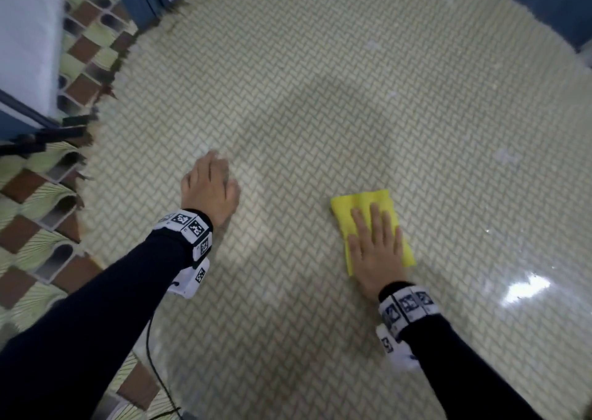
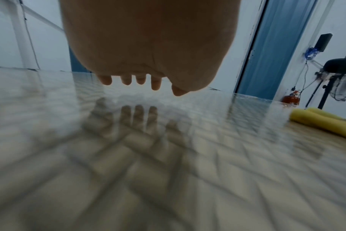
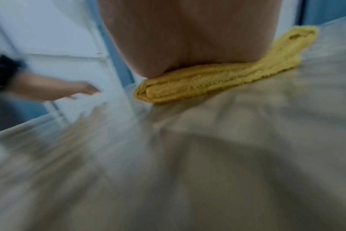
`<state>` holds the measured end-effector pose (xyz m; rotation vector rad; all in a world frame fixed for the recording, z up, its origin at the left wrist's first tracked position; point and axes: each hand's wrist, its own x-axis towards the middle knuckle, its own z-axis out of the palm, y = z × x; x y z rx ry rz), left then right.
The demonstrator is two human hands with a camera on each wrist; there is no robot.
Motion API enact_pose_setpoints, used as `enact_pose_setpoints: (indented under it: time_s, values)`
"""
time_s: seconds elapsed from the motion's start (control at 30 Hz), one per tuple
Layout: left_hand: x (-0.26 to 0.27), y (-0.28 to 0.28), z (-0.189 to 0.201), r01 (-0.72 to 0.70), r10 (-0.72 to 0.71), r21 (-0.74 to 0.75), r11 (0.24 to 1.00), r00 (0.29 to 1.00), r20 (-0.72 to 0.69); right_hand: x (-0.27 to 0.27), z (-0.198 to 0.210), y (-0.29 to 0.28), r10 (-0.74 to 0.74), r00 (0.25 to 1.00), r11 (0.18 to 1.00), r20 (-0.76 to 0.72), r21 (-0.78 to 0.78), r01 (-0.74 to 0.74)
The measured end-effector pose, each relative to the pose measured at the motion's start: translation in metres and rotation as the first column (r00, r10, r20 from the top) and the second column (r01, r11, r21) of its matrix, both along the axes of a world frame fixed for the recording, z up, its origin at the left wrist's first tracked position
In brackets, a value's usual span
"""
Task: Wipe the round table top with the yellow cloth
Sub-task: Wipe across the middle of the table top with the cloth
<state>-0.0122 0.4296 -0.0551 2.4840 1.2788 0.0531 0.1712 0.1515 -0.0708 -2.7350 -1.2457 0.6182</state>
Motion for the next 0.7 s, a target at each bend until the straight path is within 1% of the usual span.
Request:
enact_pose_setpoints:
  time_s: [0.07, 0.1, 0.13, 0.17, 0.23, 0.3, 0.33, 0.4, 0.43, 0.47, 0.5, 0.57, 0.63, 0.7]
  values:
    - [-0.012, 0.005, 0.004, -0.024, 0.024, 0.005, 1.0, 1.0, -0.018, 0.029, 0.0, 0.041, -0.196, 0.978, 0.98, 0.071, 0.03, 0.195]
    - [-0.02, 0.007, 0.005, -0.04, 0.04, 0.007, 0.999, 0.999, -0.027, 0.039, 0.0, 0.067, -0.238, 0.969, 0.971, 0.074, 0.019, 0.237]
    - [-0.028, 0.01, 0.006, -0.06, 0.06, 0.006, 0.998, 0.998, -0.032, 0.043, -0.001, 0.095, -0.236, 0.97, 0.971, 0.055, -0.018, 0.237]
    - [-0.035, 0.014, 0.005, -0.079, 0.079, 0.005, 0.997, 0.996, -0.033, 0.041, -0.001, 0.122, -0.197, 0.98, 0.979, 0.031, -0.05, 0.199]
    - [-0.051, 0.019, 0.004, -0.112, 0.111, -0.009, 0.994, 0.993, -0.043, 0.013, -0.003, 0.167, -0.061, 0.998, 0.996, 0.011, -0.07, 0.061]
    - [-0.062, 0.022, 0.002, -0.141, 0.141, -0.01, 0.99, 0.989, -0.054, -0.032, -0.002, 0.184, 0.122, 0.992, 0.991, 0.004, -0.049, -0.122]
    - [-0.065, 0.022, 0.001, -0.157, 0.157, -0.01, 0.987, 0.986, -0.055, -0.056, 0.0, 0.179, 0.21, 0.978, 0.977, -0.018, -0.035, -0.21]
    - [-0.069, 0.021, -0.002, -0.189, 0.187, -0.03, 0.982, 0.981, -0.056, -0.09, 0.004, 0.148, 0.371, 0.926, 0.928, -0.063, -0.011, -0.372]
    - [-0.07, 0.021, -0.003, -0.198, 0.195, -0.043, 0.979, 0.979, -0.056, -0.095, 0.006, 0.127, 0.433, 0.899, 0.901, -0.074, 0.008, -0.433]
    - [-0.071, 0.021, -0.004, -0.202, 0.199, -0.051, 0.978, 0.978, -0.054, -0.092, 0.006, 0.107, 0.457, 0.885, 0.889, -0.088, 0.03, -0.457]
    - [-0.072, 0.021, -0.004, -0.199, 0.197, -0.053, 0.978, 0.979, -0.05, -0.084, 0.007, 0.089, 0.442, 0.892, 0.897, -0.094, 0.047, -0.44]
    - [-0.073, 0.022, -0.006, -0.192, 0.19, -0.055, 0.98, 0.981, -0.041, -0.053, 0.005, 0.074, 0.325, 0.942, 0.946, -0.076, 0.024, -0.325]
    - [-0.076, 0.023, -0.007, -0.185, 0.183, -0.058, 0.981, 0.982, -0.037, -0.018, 0.002, 0.086, 0.137, 0.99, 0.99, -0.035, -0.027, -0.138]
    - [-0.079, 0.023, -0.008, -0.171, 0.17, -0.049, 0.984, 0.985, -0.035, 0.005, 0.003, 0.123, -0.027, 1.0, 0.999, -0.007, -0.046, 0.026]
